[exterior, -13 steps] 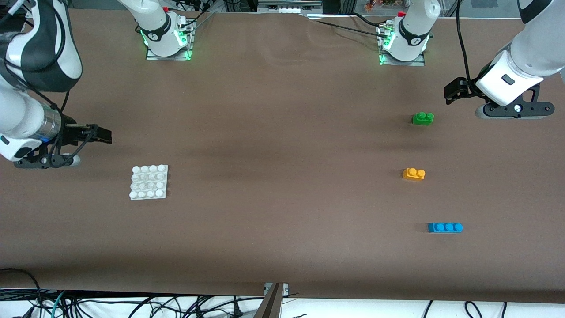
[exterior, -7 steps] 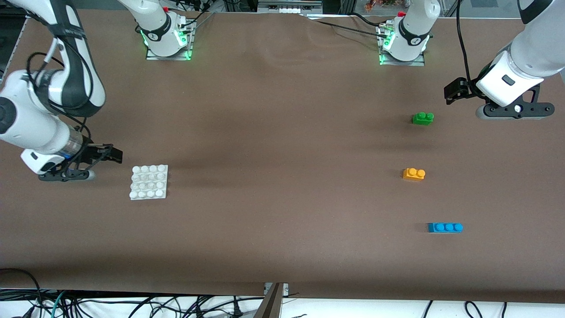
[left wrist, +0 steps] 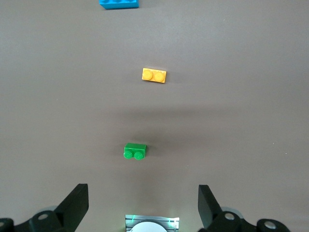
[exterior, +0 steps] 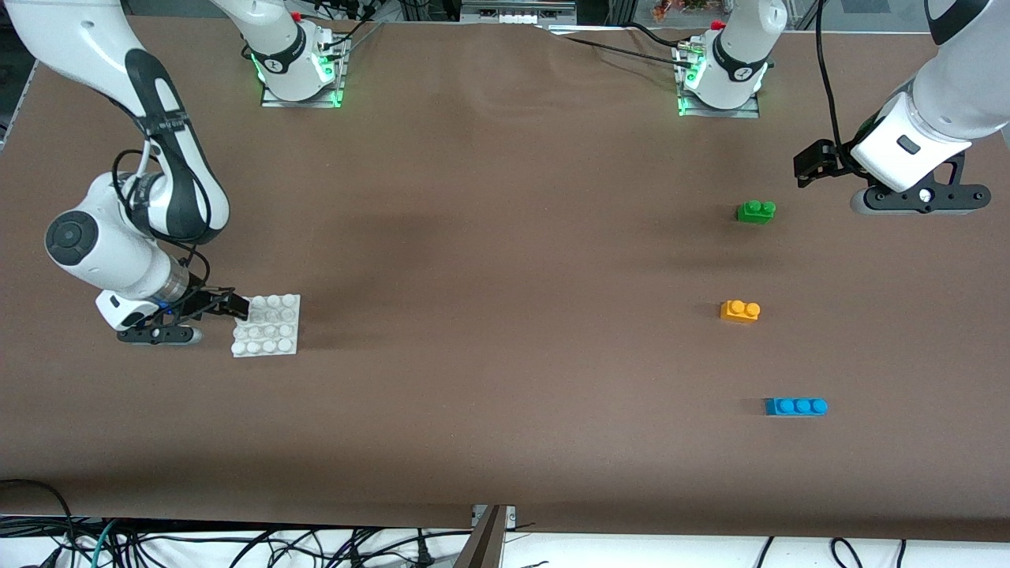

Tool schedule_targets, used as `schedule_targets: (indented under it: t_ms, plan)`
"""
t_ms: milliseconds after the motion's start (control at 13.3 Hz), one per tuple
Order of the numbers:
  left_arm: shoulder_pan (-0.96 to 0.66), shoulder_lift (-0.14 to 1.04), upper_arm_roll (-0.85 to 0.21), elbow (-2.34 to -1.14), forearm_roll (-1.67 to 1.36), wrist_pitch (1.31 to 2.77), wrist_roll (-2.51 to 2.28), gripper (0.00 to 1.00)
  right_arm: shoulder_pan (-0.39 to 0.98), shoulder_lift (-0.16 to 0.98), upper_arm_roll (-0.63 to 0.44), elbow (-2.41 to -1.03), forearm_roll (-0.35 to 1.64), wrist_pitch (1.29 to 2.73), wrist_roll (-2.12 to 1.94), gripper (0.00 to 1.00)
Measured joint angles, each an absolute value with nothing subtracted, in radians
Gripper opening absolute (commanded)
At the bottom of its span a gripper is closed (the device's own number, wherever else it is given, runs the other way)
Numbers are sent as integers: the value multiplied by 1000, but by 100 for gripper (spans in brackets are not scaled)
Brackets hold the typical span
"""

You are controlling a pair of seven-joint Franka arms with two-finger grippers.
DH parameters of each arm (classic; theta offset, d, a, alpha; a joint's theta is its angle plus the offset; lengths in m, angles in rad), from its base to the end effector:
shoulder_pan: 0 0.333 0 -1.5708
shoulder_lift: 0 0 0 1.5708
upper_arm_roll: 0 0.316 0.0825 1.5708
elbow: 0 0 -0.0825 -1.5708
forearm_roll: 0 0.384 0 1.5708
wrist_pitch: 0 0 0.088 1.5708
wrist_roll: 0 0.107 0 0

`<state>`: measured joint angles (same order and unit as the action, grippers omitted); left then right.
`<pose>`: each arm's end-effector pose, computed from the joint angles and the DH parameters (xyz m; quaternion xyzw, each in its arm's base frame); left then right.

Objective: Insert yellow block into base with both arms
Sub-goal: 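Move the right gripper down to the white base plate, then grasp the edge of the white base plate with the right gripper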

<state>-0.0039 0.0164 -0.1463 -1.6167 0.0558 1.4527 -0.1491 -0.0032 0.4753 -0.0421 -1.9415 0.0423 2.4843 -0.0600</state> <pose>0.5384 -0.0743 0.5852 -0.9956 -0.0001 0.0850 0.0398 0.6288 -0.0275 0.2429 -0.9994 0.0063 -0.0342 0.0021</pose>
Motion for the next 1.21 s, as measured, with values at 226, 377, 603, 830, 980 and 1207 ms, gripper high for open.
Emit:
schedule_targets:
  t_ms: [226,377,603,830,980,1207]
  plan:
    - [-4,17,-146,-1616,56,1453,-149,100,-20,530,-43,-1940,63,2538,-60,99]
    - [-4,17,-146,-1616,56,1453,-149,100,-20,545,-43,-1937,107,2541,-60,99]
    - [-4,17,-146,-1616,56,1453,-149,100,-20,552,-42,-1932,125,2542,-60,99]
    - [-4,17,-146,-1616,56,1453,-149,100,-20,572,-38,-1929,127,2575,-60,99]
    - [-4,17,-146,-1616,56,1453,-149,100,-20,588,-37,-1927,129,2593,-60,99]
    - [-4,17,-146,-1616,56,1453,-149,100,-20,593,-35,-1925,133,2598,-60,99]
